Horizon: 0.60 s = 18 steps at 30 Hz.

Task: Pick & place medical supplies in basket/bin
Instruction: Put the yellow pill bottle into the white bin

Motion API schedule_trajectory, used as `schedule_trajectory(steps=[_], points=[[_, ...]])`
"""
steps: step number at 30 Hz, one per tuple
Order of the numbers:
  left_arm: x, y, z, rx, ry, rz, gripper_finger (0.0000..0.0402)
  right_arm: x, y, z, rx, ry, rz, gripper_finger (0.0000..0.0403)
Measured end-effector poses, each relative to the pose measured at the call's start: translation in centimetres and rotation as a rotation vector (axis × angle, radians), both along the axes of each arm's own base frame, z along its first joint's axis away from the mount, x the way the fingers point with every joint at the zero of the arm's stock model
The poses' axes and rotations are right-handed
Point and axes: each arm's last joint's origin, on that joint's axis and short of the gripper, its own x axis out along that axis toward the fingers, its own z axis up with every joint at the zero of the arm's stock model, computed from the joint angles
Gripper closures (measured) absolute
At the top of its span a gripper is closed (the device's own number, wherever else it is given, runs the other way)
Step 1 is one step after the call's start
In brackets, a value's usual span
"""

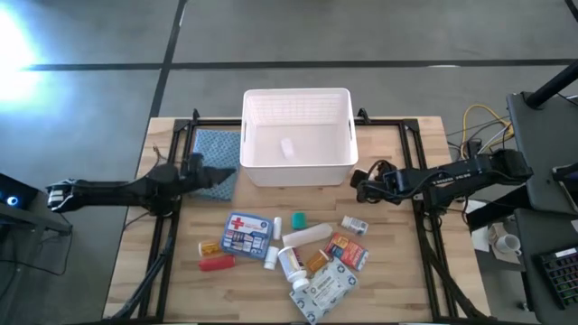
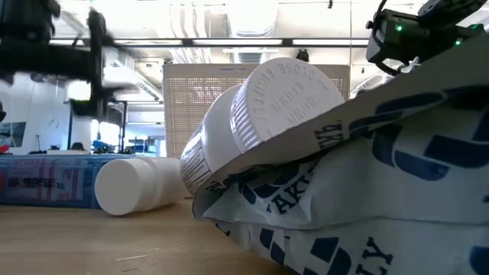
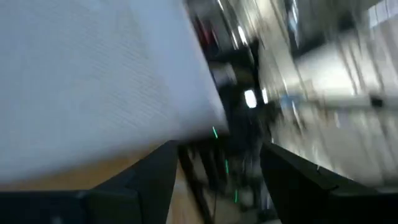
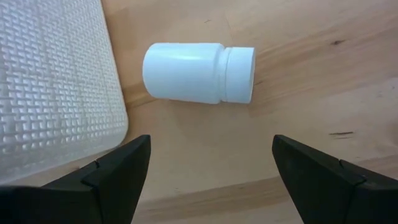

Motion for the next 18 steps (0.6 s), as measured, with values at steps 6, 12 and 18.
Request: schedule_trajectory(steps=[6, 12, 18], points=[[-0.4, -2.1, 2.7, 0.103, 0.637, -0.326, 0.0206, 0.0, 0.0, 0.0, -0.009, 0.019, 0.036, 0.0078], [-0.1, -5.1, 4.9, 0.22, 1.042, -0.58, 0.0209, 0.0, 0.0, 0.0, -0.013, 0.027, 0.053, 0.0078], [1.9, -10.3, 3.5, 0.438, 1.247, -0.695, 0.0209, 0.0, 0.0, 0.0, -0.02, 0.038, 0.073, 0.0078]])
